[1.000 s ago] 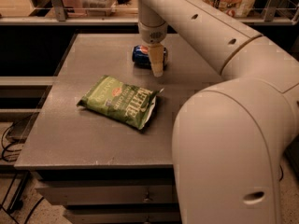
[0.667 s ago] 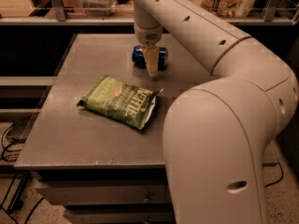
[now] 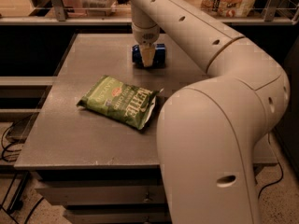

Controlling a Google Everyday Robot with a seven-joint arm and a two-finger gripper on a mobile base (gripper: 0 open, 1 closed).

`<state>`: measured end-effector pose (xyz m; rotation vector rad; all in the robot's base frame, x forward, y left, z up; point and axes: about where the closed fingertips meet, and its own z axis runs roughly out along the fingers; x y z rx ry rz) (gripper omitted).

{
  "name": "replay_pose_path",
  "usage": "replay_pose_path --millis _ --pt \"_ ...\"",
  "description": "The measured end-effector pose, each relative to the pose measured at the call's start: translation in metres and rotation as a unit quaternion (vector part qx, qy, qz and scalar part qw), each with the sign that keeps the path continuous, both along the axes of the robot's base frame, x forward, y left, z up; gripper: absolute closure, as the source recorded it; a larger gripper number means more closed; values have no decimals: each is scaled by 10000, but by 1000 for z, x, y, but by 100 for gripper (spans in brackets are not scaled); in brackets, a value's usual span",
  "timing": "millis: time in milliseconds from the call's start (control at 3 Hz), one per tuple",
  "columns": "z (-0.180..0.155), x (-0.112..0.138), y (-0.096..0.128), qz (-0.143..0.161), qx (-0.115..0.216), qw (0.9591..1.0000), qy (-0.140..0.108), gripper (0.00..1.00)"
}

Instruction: Place pepsi can upright

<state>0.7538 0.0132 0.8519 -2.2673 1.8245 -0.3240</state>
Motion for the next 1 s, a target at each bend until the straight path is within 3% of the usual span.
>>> replay_pose_path --millis 333,667,1000 --pt "15 -4 -1 0 153 9998 -99 87" --pt "40 -15 -5 185 658 9975 -181 100" --pt "64 -33 -10 518 1522 9867 -233 100"
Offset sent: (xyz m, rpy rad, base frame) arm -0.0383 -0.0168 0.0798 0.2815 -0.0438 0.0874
